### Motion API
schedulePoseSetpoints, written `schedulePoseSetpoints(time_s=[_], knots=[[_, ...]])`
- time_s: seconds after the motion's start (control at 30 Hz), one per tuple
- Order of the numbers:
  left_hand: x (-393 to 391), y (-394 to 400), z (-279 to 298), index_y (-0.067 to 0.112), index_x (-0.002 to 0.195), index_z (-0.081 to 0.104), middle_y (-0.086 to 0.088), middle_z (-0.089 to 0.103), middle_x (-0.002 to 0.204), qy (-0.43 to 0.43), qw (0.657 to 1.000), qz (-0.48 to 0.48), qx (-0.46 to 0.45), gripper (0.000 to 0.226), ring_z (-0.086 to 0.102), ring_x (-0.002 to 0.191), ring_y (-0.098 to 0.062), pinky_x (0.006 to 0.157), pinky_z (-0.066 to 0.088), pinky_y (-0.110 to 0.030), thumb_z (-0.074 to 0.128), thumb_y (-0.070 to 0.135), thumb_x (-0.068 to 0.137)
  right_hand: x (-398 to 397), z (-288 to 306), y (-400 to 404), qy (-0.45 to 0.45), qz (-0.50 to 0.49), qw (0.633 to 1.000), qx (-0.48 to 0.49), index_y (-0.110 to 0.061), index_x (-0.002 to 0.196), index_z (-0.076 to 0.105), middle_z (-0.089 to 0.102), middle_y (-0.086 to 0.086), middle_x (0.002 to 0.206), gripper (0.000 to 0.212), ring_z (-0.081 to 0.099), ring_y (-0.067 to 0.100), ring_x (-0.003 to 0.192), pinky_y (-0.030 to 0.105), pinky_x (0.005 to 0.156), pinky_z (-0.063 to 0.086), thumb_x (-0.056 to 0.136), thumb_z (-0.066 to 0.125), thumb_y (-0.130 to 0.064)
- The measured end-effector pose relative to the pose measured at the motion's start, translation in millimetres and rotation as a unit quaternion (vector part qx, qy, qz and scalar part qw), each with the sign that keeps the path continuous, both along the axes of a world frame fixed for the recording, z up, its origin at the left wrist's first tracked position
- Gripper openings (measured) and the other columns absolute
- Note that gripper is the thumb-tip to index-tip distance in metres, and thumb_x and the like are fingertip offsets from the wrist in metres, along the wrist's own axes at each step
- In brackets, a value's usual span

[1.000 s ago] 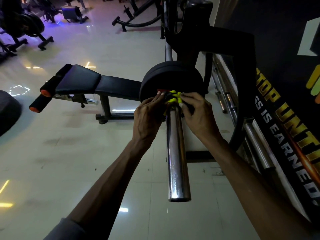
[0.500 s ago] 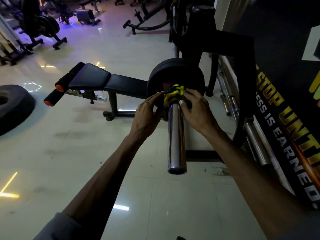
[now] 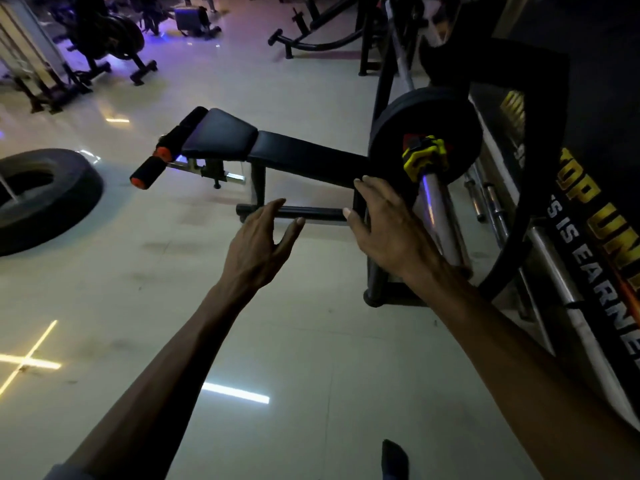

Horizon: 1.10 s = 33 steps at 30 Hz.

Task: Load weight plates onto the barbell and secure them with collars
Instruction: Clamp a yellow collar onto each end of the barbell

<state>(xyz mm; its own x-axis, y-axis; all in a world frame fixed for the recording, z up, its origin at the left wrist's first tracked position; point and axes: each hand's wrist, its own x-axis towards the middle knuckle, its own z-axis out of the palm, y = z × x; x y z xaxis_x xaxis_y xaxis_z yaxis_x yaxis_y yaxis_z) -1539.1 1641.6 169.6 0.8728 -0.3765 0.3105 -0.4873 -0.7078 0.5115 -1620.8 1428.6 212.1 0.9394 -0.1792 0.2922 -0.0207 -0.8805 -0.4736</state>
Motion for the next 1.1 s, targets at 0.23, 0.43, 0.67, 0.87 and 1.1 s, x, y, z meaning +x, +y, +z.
schedulePoseSetpoints(time_s=[0.23,0.43,0.67,0.87,1.1], knots=[[23.5,130.2,-11.6,0.02,0.148,0.045,-0.003,0.057,0.148,-0.017,0.996,0.077,0.039,0.061,0.056,0.132,-0.025,0.1,0.051,-0.041,0.049,0.059,0.102,54.6,-30.4,111.9,0.039,0.074,0.996,-0.013,-0.009,0.153,0.042,0.041,0.009,0.159,0.056,0.043,0.027,0.146,0.041,0.117,0.042,0.104,0.054,-0.034],[77.3,233.2,-31.0,0.022,0.152,0.04,-0.006,0.055,0.15,0.009,0.984,0.164,0.072,0.068,0.055,0.133,-0.028,0.1,0.05,-0.046,0.044,0.065,0.1,142.0,-59.9,206.5,0.051,0.153,0.986,-0.033,-0.01,0.152,0.044,0.044,0.007,0.157,0.054,0.045,0.027,0.143,0.045,0.112,0.046,0.105,0.052,-0.036],[179.1,344.7,-46.1,0.019,0.155,0.038,-0.005,0.05,0.155,0.026,0.962,0.253,0.104,0.071,0.045,0.143,-0.023,0.109,0.045,-0.044,0.044,0.065,0.101,283.9,-84.2,315.7,0.047,0.225,0.973,-0.03,-0.013,0.152,0.045,0.044,0.007,0.159,0.054,0.041,0.024,0.147,0.042,0.118,0.038,0.105,0.05,-0.038],[280.7,432.9,-36.7,0.014,0.156,0.037,-0.01,0.05,0.154,0.051,0.941,0.311,0.125,0.075,0.046,0.142,-0.027,0.111,0.044,-0.045,0.044,0.065,0.1,415.5,-78.3,404.6,0.051,0.286,0.956,-0.034,-0.014,0.156,0.039,0.042,0.009,0.161,0.059,0.038,0.024,0.149,0.044,0.122,0.035,0.104,0.05,-0.041],[392.6,524.4,-41.2,0.014,0.156,0.037,-0.01,0.045,0.159,0.067,0.924,0.357,0.121,0.075,0.042,0.147,-0.027,0.117,0.041,-0.047,0.039,0.066,0.101,547.8,-82.6,506.3,0.062,0.324,0.943,-0.048,-0.015,0.156,0.038,0.039,0.007,0.163,0.059,0.034,0.023,0.152,0.05,0.123,0.031,0.105,0.048,-0.041]])
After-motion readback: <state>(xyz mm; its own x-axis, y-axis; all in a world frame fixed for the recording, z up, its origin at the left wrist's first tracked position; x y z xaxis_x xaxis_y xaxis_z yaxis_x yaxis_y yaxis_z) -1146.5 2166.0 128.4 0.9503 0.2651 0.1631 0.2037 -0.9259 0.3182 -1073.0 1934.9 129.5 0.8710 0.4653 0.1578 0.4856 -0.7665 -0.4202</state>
